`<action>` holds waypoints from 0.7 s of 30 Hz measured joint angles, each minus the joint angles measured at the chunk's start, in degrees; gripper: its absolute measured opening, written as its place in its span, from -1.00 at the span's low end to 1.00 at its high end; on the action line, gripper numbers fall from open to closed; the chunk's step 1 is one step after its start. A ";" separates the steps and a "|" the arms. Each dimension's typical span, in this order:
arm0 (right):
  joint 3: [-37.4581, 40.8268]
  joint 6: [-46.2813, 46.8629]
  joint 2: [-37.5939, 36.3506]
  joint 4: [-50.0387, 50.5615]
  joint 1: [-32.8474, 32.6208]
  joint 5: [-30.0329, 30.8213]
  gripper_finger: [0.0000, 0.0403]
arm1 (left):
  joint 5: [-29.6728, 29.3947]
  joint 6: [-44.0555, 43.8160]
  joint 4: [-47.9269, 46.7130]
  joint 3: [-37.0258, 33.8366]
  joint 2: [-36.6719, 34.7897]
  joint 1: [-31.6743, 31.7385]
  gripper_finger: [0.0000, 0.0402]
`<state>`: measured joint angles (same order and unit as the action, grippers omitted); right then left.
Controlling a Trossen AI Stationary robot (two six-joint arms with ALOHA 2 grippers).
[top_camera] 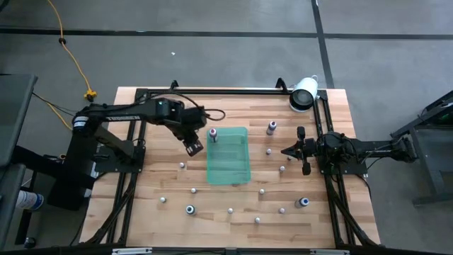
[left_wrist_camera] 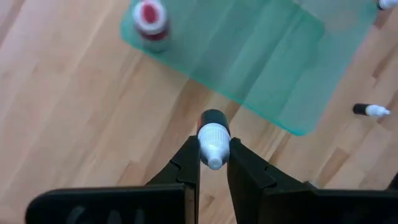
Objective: Pick & Place food coloring
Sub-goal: Put the small red food coloring bottle into the green bin
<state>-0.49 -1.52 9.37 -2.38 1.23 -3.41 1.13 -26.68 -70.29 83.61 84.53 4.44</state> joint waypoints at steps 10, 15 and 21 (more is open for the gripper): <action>0.00 0.00 0.00 0.01 0.02 0.01 -1.00 | -0.04 -1.56 3.95 4.16 11.65 -6.91 -0.79; -0.01 0.00 -0.01 0.00 0.01 0.00 -1.00 | 0.67 -4.77 6.18 4.18 15.77 -8.31 -0.79; -0.02 0.00 -0.06 0.08 0.02 0.01 -1.00 | 2.36 -9.24 8.07 4.14 20.07 -8.62 -0.79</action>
<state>-0.51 -1.52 9.31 -2.31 1.25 -3.40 3.49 -35.92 -62.22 87.74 104.60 -4.19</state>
